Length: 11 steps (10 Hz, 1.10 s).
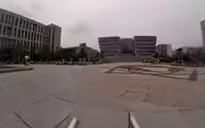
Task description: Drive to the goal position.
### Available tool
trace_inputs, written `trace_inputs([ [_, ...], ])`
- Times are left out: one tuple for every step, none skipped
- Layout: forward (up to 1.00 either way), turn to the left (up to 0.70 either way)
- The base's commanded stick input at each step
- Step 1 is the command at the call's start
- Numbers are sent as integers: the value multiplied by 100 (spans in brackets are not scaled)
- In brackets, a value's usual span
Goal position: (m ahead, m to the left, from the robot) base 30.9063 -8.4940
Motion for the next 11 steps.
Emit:
trace_inputs([
  [100,0],
  [100,0],
  [100,0],
  [100,0],
  [100,0],
  [100,0],
  [100,0],
  [100,0],
  [100,0],
  [100,0],
  [100,0],
])
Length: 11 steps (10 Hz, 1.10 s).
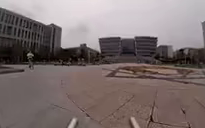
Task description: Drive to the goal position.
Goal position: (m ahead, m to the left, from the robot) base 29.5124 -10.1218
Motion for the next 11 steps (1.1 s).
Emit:
trace_inputs([
  [100,0],
  [100,0],
  [100,0],
  [100,0],
  [100,0],
  [100,0],
  [100,0],
  [100,0],
  [100,0],
  [100,0],
  [100,0],
])
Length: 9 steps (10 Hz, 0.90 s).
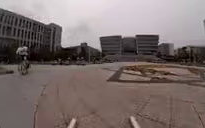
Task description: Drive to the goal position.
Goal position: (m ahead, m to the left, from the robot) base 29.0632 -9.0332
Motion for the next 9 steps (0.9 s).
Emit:
trace_inputs([
  [100,0],
  [100,-13],
  [100,-24],
  [100,-10],
  [100,0],
  [100,0],
  [100,0],
  [100,0],
  [100,0],
])
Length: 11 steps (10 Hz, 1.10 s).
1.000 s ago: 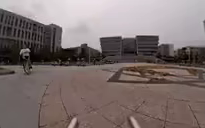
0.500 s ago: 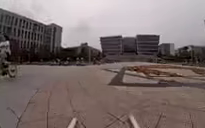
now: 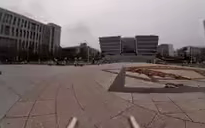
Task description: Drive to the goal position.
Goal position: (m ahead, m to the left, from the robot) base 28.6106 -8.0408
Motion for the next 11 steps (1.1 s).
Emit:
trace_inputs([
  [100,0],
  [100,0],
  [100,0],
  [100,0],
  [100,0],
  [100,0],
  [100,0],
  [100,0],
  [100,0],
  [100,0],
  [100,-33],
])
